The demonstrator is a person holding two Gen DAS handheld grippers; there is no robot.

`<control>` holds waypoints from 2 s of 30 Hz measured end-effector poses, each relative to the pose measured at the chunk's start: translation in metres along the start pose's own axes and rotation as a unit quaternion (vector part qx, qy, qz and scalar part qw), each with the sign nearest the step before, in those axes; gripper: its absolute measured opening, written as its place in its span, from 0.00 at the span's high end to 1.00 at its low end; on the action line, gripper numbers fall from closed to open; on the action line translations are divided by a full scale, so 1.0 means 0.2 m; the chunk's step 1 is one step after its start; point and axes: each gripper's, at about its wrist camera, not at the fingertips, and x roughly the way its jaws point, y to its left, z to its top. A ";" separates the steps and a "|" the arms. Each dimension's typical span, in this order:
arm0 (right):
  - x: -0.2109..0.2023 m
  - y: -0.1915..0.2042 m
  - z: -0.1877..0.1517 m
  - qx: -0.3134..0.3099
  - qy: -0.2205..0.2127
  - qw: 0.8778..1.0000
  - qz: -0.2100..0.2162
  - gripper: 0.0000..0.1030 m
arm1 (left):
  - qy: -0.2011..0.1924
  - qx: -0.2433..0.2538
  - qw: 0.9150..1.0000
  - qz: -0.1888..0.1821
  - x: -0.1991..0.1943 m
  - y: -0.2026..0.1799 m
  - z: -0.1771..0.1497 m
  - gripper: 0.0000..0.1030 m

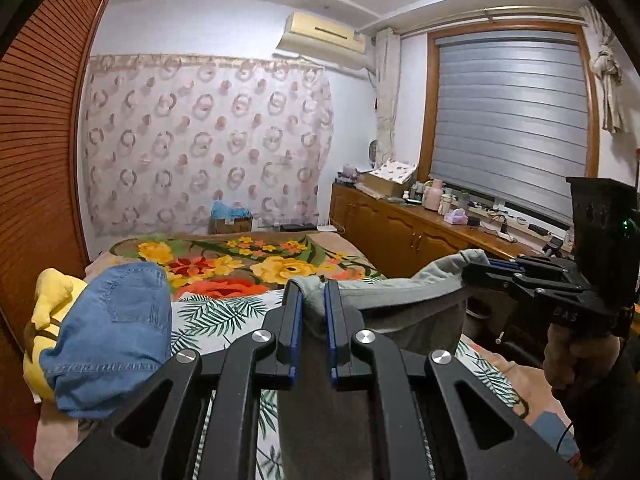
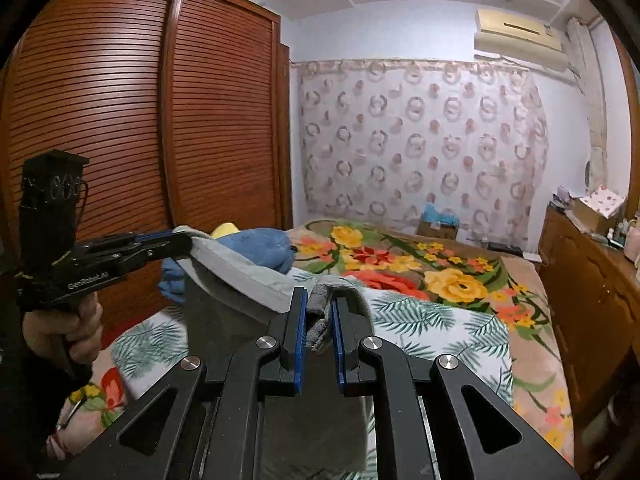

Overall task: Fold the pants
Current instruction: 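Raise the held grey pants end high with both grippers, then carry the held end over the rest of the pants with both grippers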

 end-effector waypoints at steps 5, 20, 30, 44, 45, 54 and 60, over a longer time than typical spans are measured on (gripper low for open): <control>0.16 -0.04 0.09 0.004 0.012 1.000 -0.008 0.89 | 0.005 -0.002 1.000 0.008 0.14 0.06 0.04 0.89; 0.70 -0.24 0.28 0.003 0.037 0.999 -0.007 0.89 | 0.040 0.000 0.999 0.033 0.54 0.21 0.08 0.89; 0.96 -0.38 0.54 0.000 0.007 1.000 -0.016 0.89 | 0.013 0.000 0.999 0.045 0.67 0.28 0.38 0.89; 0.99 -0.24 0.39 -0.004 0.047 0.999 -0.016 0.89 | 0.053 0.009 0.998 0.041 0.57 0.30 0.15 0.89; 0.98 -0.22 0.37 -0.002 0.051 0.999 -0.014 0.89 | 0.056 0.008 0.998 0.040 0.56 0.29 0.14 0.89; 0.93 -0.10 0.27 0.005 0.107 0.994 -0.014 0.89 | 0.093 -0.001 0.995 0.027 0.42 0.23 -0.10 0.89; 0.87 -0.07 0.23 0.023 0.136 0.990 -0.012 0.89 | 0.115 -0.001 0.993 0.022 0.36 0.18 -0.24 0.89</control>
